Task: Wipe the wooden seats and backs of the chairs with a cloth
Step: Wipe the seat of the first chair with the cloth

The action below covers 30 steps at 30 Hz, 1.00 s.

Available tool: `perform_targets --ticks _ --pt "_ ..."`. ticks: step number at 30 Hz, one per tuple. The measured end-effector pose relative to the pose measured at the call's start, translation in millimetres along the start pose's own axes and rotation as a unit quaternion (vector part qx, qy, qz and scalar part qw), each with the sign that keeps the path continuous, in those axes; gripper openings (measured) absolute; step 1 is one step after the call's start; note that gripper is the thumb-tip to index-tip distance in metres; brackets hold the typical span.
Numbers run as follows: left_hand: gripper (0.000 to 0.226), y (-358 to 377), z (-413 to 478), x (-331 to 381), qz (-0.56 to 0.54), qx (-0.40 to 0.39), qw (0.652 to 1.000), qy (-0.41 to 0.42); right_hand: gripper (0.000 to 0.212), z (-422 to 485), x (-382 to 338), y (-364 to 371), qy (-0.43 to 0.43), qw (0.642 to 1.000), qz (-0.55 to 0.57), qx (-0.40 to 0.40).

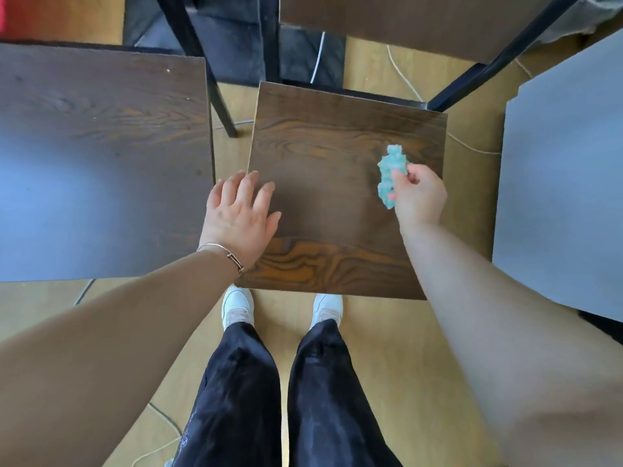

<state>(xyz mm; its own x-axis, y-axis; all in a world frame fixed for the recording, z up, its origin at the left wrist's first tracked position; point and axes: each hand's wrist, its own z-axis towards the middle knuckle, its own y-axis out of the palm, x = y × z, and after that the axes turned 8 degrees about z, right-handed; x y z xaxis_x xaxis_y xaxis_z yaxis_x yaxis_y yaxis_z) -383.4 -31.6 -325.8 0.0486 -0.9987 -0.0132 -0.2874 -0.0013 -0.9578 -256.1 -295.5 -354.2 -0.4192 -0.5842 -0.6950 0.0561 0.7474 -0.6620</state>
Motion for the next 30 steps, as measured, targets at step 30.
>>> perform_targets --ticks 30 --pt "0.052 -4 65 16 -0.010 0.005 1.000 0.001 0.017 18 -25 50 -0.133 0.982 -0.123 -0.046"
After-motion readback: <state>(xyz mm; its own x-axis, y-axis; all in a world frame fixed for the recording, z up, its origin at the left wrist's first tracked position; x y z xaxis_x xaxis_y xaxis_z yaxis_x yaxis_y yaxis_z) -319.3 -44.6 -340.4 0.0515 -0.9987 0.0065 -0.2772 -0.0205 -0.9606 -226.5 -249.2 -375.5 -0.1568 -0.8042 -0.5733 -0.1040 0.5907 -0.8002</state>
